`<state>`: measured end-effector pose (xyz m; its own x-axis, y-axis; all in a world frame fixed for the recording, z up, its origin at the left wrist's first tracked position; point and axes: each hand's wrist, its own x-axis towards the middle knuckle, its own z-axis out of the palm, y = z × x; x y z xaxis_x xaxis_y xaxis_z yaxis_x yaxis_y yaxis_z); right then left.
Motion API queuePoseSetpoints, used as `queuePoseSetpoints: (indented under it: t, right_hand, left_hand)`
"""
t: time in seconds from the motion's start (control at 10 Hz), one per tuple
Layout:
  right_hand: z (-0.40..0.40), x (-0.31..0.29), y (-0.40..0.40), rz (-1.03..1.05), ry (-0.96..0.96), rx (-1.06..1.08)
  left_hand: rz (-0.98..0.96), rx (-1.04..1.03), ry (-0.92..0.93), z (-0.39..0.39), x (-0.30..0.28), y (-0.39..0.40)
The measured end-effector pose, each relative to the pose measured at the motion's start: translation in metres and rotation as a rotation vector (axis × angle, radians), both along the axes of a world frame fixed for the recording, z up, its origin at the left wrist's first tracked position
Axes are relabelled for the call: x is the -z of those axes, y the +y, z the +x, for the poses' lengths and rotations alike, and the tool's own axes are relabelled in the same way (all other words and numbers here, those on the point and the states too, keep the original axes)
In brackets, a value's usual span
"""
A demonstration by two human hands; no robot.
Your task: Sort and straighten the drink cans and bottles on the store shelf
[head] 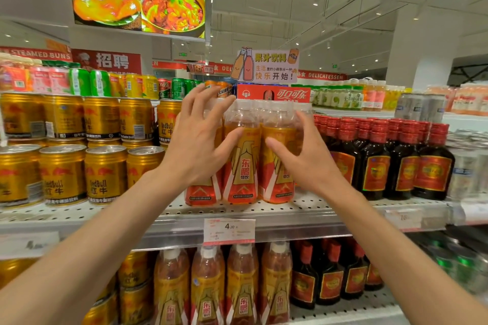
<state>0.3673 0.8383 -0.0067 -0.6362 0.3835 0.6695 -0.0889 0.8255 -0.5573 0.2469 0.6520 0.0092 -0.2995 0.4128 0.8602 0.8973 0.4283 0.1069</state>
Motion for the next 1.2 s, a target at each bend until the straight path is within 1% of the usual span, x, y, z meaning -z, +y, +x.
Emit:
queuePoseSetpoints:
  t: [0.1, 0.2, 0.3, 0.4, 0.6, 0.7, 0.9, 1.0, 1.1, 1.2]
  right_hand:
    - [0.003, 0.028, -0.004, -0.097, -0.038, -0.012]
    - [0.001, 0.047, -0.009, -0.173, -0.013, -0.003]
    - [-0.003, 0.052, -0.016, -0.224, 0.057, 0.044]
    - [-0.006, 0.054, -0.022, -0.207, 0.074, 0.106]
    - [-0.009, 0.063, -0.023, -0.147, 0.087, 0.158]
    - [-0.010, 0.063, -0.026, -0.121, 0.090, 0.209]
    - [-0.008, 0.063, -0.032, -0.040, 0.018, 0.284]
    - [-0.004, 0.063, -0.031, -0.041, -0.019, 0.239]
    - [0.008, 0.062, -0.036, -0.010, 0.061, 0.189]
    - [0.022, 0.071, -0.045, 0.078, 0.168, 0.160]
  left_hand:
    - [0.145, 0.157, -0.127, 0.012, 0.020, -0.010]
    - [0.239, 0.211, -0.402, 0.025, 0.059, -0.020]
    - [0.256, 0.163, -0.648, 0.021, 0.075, -0.022]
    - [0.212, 0.127, -0.702, 0.009, 0.070, -0.021]
    - [0.216, 0.032, -0.560, 0.015, 0.076, -0.019]
    - [0.214, 0.008, -0.540, 0.015, 0.077, -0.016]
    - [0.192, 0.001, -0.559, 0.012, 0.079, -0.013]
    - [0.202, -0.009, -0.526, 0.016, 0.078, -0.015]
    - [0.210, -0.043, -0.361, 0.024, 0.076, -0.021]
    - [0.188, -0.049, -0.191, 0.036, 0.086, -0.029]
